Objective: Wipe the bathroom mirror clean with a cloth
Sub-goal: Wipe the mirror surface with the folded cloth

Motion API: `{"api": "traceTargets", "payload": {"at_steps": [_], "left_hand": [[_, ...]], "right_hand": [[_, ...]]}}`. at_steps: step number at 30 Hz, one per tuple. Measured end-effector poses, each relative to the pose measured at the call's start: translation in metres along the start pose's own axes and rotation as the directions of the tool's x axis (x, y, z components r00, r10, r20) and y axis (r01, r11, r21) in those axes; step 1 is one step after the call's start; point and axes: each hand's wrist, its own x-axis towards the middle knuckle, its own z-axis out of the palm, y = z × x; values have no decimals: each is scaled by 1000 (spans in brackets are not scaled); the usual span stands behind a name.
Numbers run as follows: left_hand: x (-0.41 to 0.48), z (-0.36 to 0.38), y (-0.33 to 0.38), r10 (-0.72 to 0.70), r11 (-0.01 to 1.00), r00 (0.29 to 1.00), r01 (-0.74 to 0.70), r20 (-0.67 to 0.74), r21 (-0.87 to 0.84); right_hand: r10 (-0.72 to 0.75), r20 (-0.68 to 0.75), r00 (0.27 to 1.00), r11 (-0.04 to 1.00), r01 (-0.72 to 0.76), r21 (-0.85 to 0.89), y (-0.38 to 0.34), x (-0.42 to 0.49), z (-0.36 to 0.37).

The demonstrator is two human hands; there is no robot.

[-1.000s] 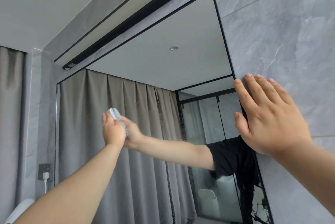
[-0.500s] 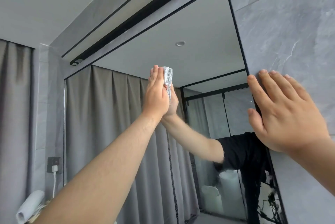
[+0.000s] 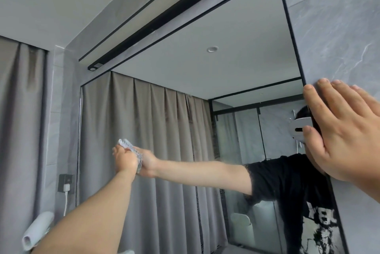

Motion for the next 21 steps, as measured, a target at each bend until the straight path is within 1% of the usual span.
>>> {"api": "traceTargets", "payload": {"at_steps": [2, 4, 6, 8, 10, 12, 14, 18, 21], "left_hand": [[18, 8, -5, -22, 999, 1000, 22, 15, -42], [40, 20, 3, 28, 996, 999, -27, 17, -83], [29, 20, 47, 138, 984, 990, -136, 8, -118], [-4, 12, 110, 292, 951, 956, -288, 26, -114], [-35, 10, 169, 481, 874, 876, -476, 42, -98], [-60, 16, 210, 622, 782, 780, -618, 60, -73], [-86, 23, 239, 746, 662, 659, -749, 98, 0], [-144, 33, 276, 899, 410, 421, -906, 125, 104], [-170, 36, 277, 938, 292, 291, -956, 188, 24]], "right_hand": [[-4, 9, 1000, 1000, 4, -12, 0, 0, -1], [-11, 8, 1000, 1000, 11, -18, 0, 0, -1], [-5, 3, 1000, 1000, 5, -25, 1, -1, 0], [-4, 3, 1000, 1000, 4, -29, 0, -1, 0], [-4, 9, 1000, 999, 4, -35, 1, -1, 0], [-1, 24, 1000, 999, 1, -37, 1, -1, -1], [1, 37, 999, 999, 0, -38, 0, -1, -2], [11, 52, 999, 999, -9, -37, 0, -1, -3], [21, 54, 998, 999, -19, -36, -1, -1, -4]]}}
